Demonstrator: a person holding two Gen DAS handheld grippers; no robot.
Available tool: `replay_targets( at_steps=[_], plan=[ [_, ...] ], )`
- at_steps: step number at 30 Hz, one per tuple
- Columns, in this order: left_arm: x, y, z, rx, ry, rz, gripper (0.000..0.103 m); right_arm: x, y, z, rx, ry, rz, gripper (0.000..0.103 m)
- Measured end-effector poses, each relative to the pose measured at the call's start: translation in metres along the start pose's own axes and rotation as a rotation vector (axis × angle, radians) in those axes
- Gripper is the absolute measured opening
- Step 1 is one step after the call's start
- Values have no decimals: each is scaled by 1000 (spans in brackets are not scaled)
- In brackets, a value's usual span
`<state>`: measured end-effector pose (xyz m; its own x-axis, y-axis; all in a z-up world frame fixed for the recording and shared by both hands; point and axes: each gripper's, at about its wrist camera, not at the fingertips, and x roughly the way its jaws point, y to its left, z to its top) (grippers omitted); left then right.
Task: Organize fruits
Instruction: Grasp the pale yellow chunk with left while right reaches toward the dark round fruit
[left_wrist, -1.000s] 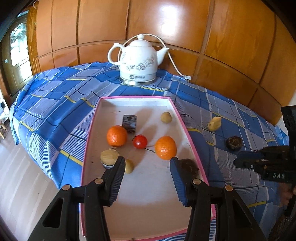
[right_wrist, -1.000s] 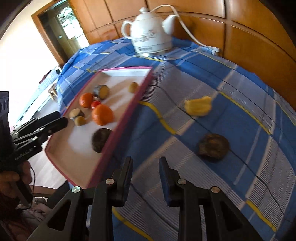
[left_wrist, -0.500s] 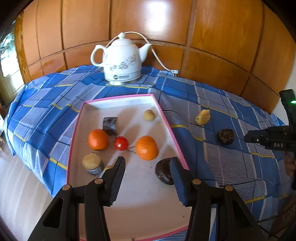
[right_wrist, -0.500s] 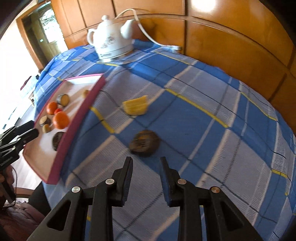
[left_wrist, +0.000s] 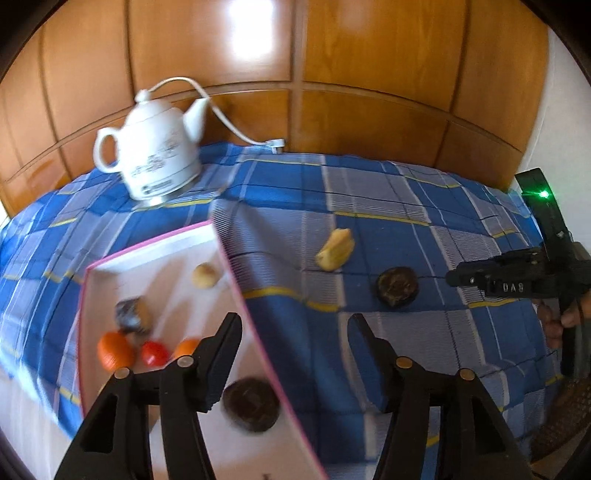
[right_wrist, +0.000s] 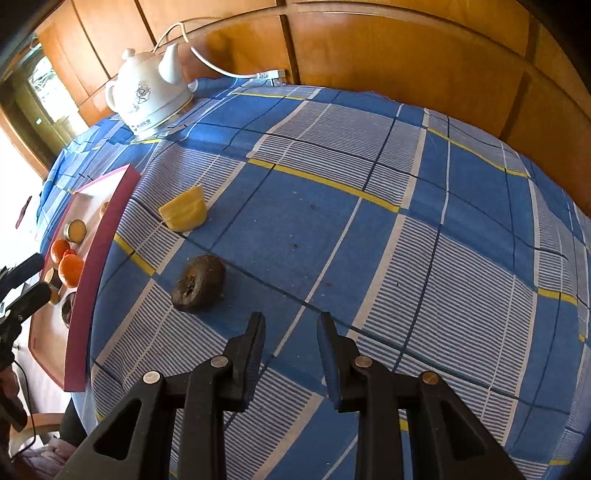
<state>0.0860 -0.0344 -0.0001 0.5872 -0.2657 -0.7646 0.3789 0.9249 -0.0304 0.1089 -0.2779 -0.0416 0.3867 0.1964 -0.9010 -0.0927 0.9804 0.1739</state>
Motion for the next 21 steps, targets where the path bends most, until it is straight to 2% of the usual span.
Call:
replay_targets(
  at_steps=[10, 21],
  plan=[
    [75, -24, 48, 64, 103, -52, 59, -2, -1, 4, 27, 0, 42, 29],
    [142, -29, 67, 33, 210, -78, 58, -3, 0, 7, 28, 0, 67, 31]
  ],
)
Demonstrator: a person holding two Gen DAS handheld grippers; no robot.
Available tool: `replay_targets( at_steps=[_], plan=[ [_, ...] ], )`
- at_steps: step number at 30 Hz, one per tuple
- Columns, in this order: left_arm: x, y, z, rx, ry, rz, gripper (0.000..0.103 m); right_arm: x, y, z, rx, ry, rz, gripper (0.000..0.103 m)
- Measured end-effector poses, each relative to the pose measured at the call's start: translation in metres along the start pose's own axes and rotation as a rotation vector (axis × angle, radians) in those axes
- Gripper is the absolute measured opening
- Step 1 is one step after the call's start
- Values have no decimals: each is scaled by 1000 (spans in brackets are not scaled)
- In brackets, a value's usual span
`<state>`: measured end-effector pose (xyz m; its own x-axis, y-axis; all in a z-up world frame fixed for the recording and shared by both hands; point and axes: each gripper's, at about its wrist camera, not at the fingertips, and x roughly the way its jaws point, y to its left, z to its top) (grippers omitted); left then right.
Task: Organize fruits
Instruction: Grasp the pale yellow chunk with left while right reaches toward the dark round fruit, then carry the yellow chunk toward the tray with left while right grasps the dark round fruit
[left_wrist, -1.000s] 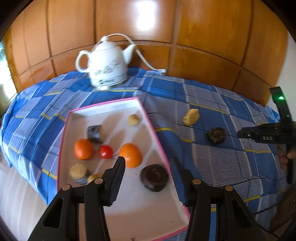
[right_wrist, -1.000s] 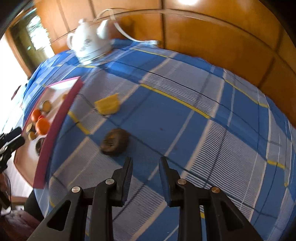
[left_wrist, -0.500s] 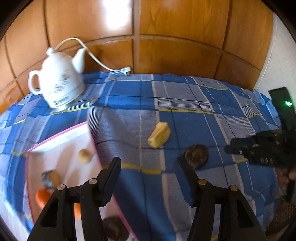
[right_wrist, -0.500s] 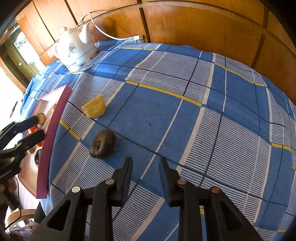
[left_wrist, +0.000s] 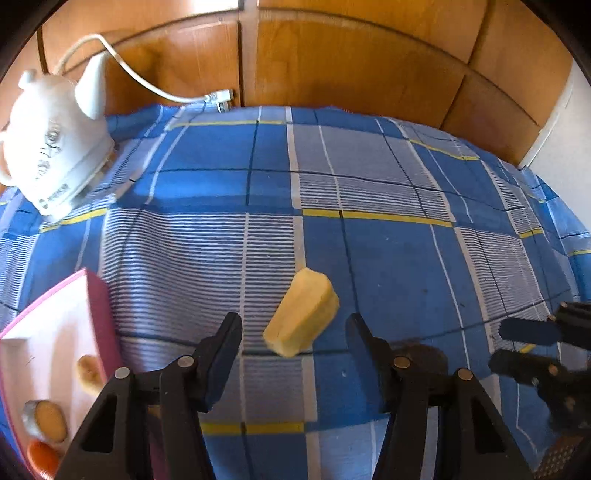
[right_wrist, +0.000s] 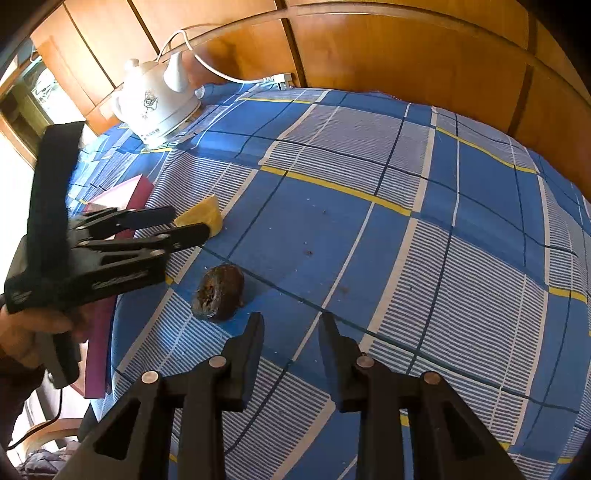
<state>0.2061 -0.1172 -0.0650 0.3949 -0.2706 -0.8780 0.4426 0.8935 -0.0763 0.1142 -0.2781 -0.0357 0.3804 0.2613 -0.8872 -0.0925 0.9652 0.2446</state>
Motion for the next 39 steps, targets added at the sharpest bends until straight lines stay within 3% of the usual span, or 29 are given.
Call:
replay_targets(
  at_steps=[4, 6, 19, 28, 29, 31, 33, 39],
  plan=[
    [7, 1, 1, -12, 3, -21, 33, 0, -1, 0, 2, 2, 3, 31],
    [0, -2, -2, -3, -16, -43, 27, 1, -1, 0, 2, 1, 3, 31],
    [-76, -10, -58, -18, -154, -74, 27, 10, -3, -4, 11, 25, 8, 31],
    [-111, 0, -97, -62, -195, -95, 27, 12, 16, -2, 19, 18, 134, 37],
    [-113, 2, -101, -69, -198, -98, 27, 12, 20, -1, 11, 15, 126, 39],
    [-117, 4, -107, -81, -202, -103, 27, 14, 28, 2, -1, 8, 103, 56],
    [-120, 6, -111, -93, -204, -111, 27, 15, 37, 5, -28, -10, 78, 62],
    [-131, 14, -123, -114, -217, -118, 27, 31, 77, 14, -189, -13, -33, 66]
  ],
)
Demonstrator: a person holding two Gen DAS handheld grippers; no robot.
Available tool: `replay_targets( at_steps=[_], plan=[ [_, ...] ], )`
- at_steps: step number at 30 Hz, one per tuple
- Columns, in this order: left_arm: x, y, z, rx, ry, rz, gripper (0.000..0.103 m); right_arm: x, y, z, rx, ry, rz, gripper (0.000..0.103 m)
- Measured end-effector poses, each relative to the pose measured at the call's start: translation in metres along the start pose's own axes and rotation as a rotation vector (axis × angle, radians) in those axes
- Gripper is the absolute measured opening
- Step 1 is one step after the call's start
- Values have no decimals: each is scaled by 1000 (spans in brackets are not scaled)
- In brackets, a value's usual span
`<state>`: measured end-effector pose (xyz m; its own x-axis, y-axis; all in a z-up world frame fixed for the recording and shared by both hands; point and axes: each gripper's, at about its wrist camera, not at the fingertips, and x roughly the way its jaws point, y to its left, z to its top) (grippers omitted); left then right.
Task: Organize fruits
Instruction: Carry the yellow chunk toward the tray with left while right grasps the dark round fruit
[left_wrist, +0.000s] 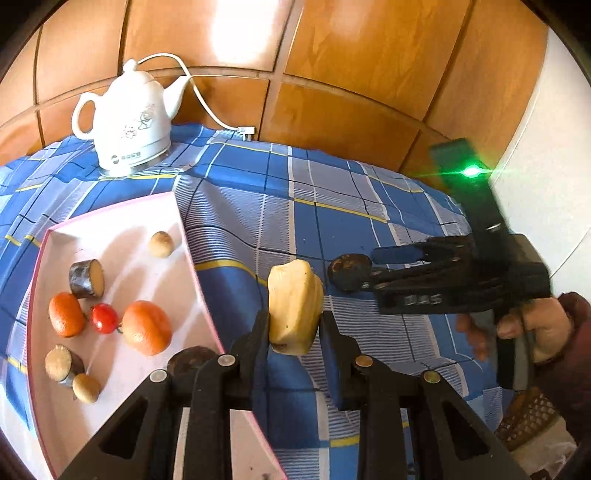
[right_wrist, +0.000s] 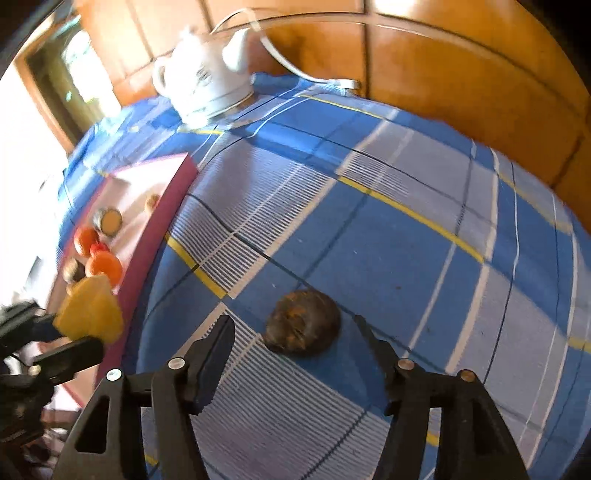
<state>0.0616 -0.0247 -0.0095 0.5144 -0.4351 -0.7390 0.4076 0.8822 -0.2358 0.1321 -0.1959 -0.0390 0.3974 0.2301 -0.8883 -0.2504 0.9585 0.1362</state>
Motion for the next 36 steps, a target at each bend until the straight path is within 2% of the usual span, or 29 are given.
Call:
replay_targets(
  at_steps=[3, 4, 6, 9, 11, 13, 16, 20, 23, 26, 32, 34, 36],
  plan=[
    [-4, 5, -3, -16, -5, -3, 27, 14, 10, 5, -63, 36, -88, 67],
    [-5, 6, -4, -19, -6, -3, 27, 20, 11, 6, -68, 57, -95, 63],
    [-8, 9, -6, -26, -10, -2, 27, 28, 7, 6, -53, 86, -108, 49],
    [-12, 12, -7, -34, -19, 1, 27, 23, -1, 2, -34, 72, -101, 47],
    [-15, 16, -9, -40, -23, 4, 27, 17, -3, -2, -51, 67, -106, 41],
    [-18, 22, -10, -57, -30, 11, 27, 7, -7, -10, -64, 64, -91, 29],
    [-25, 34, -12, -88, -41, 26, 27, -6, -12, -21, -75, 57, -96, 26],
    [-35, 51, -16, -136, -51, 51, 27, -10, -21, -31, -57, 47, -66, 26],
    [-40, 61, -19, -161, -56, 71, 27, -11, -35, -34, 16, 47, -3, 27],
    [-44, 67, -22, -184, -60, 80, 27, -11, -47, -35, 75, 39, 15, 29],
    [-44, 70, -21, -194, -67, 80, 27, -10, -67, -37, 187, 46, 58, 49],
    [-43, 71, -21, -197, -66, 77, 27, -8, -67, -38, 190, 49, 65, 56],
    [-42, 72, -22, -201, -63, 75, 27, -7, -62, -36, 172, 49, 65, 60]
  ],
)
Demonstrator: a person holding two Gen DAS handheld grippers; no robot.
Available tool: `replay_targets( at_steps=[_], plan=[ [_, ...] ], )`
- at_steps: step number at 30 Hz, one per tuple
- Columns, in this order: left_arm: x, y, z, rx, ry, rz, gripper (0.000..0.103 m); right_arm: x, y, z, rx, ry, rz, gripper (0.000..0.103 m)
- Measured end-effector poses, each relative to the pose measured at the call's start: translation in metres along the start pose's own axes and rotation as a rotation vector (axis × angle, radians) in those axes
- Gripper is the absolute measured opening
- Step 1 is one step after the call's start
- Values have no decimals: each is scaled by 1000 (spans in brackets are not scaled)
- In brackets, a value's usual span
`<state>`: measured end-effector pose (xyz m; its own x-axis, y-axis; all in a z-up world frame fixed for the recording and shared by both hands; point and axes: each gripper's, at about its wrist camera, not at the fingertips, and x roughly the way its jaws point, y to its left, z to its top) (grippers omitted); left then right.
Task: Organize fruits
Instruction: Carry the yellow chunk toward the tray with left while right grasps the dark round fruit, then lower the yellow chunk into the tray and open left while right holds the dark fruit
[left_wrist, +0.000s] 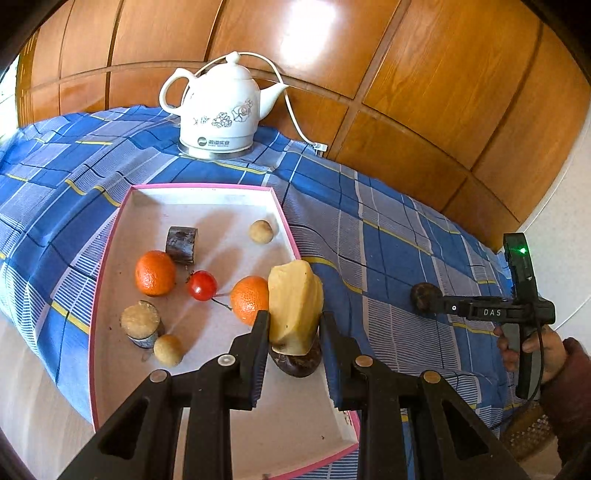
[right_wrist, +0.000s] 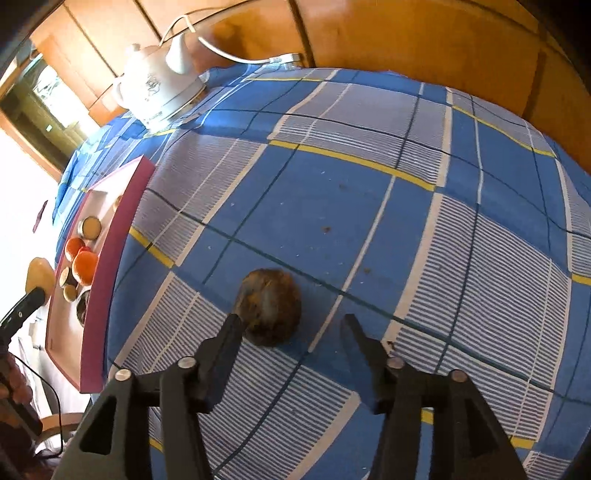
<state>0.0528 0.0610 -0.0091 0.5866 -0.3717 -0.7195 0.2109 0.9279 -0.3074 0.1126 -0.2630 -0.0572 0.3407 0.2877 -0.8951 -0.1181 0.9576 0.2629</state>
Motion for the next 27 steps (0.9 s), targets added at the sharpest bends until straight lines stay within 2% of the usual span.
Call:
replay_targets(
  at_steps=[7, 11, 12, 13, 15, 18, 22, 27],
  plan=[
    [-3, 9, -1, -19, -4, 9, 27, 8, 24, 3, -101, -8, -93, 62],
    [-11, 21, -3, -43, -19, 29, 27, 19, 26, 11, -87, -7, -110, 62],
    [-15, 26, -3, -53, -27, 39, 27, 21, 26, 13, -77, -10, -110, 59],
    [-19, 31, -3, -63, -34, 48, 27, 23, 27, 14, -73, -12, -121, 47],
    [-25, 41, -3, -87, -48, 63, 27, 27, 31, 13, -90, -10, -151, 43],
    [-34, 58, -1, -133, -72, 80, 27, 29, 40, 10, -141, -22, -196, 42],
    [-38, 72, 5, -185, -86, 75, 27, 29, 38, 9, -139, -27, -192, 42],
    [-28, 69, 17, -192, -76, 31, 27, 31, 36, 10, -138, -31, -183, 42]
  ],
)
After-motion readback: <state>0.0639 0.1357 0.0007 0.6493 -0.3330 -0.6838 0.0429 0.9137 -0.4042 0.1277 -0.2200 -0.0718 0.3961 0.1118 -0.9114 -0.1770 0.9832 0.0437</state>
